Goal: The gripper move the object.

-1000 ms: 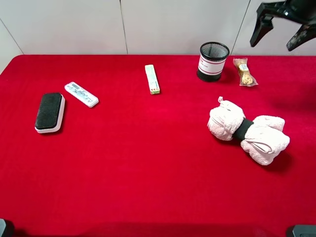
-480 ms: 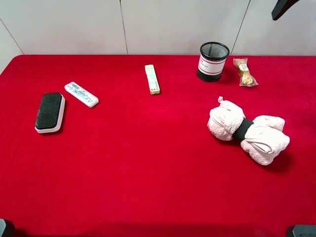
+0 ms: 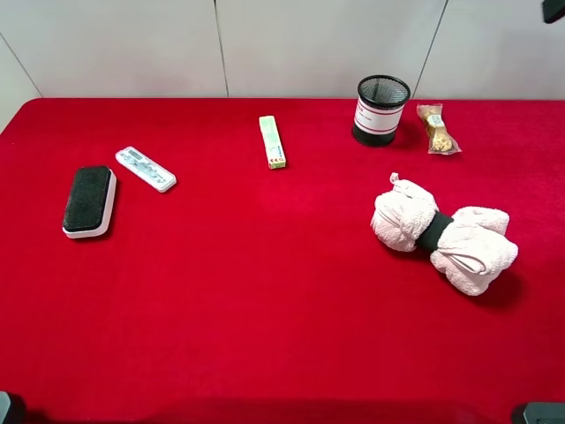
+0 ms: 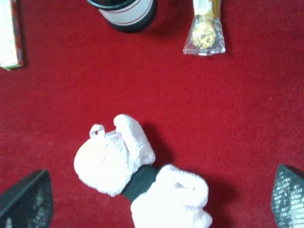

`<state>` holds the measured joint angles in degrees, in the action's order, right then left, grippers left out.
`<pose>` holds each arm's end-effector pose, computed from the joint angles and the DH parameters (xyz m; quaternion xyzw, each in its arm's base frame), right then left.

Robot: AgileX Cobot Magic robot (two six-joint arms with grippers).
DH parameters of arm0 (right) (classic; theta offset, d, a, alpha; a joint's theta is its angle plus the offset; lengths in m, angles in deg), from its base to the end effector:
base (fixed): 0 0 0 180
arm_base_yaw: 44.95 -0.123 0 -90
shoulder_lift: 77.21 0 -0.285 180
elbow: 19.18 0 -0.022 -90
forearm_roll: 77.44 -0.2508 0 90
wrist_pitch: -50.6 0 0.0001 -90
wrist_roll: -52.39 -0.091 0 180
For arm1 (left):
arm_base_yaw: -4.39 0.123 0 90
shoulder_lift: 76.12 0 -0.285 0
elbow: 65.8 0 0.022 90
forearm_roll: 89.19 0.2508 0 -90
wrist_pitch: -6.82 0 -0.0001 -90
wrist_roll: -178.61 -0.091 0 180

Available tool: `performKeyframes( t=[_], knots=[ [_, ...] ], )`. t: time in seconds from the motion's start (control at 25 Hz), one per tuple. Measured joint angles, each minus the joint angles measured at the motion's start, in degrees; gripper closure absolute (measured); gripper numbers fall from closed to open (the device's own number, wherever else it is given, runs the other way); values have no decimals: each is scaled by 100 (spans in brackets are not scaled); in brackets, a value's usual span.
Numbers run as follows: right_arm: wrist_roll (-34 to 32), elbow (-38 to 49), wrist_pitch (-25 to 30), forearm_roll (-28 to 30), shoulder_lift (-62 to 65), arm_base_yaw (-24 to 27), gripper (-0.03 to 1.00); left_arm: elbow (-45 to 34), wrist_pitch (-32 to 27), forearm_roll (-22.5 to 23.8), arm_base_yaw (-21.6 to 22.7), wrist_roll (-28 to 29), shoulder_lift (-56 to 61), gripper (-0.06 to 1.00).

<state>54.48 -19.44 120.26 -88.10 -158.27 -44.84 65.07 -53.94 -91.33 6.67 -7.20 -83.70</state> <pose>0.2443 0.0153 0.3886 -0.0076 0.9628 0.0876 0.2556 -0.0042 -0.0031 0.2746 0.0270 0.8542 0.0180 0.5189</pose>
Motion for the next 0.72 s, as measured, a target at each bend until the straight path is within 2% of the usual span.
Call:
performKeyframes(
  t=[0.72],
  knots=[
    [-11, 1941, 16, -1, 3637, 0, 27, 0, 0, 0, 0, 0, 0, -4]
  ],
)
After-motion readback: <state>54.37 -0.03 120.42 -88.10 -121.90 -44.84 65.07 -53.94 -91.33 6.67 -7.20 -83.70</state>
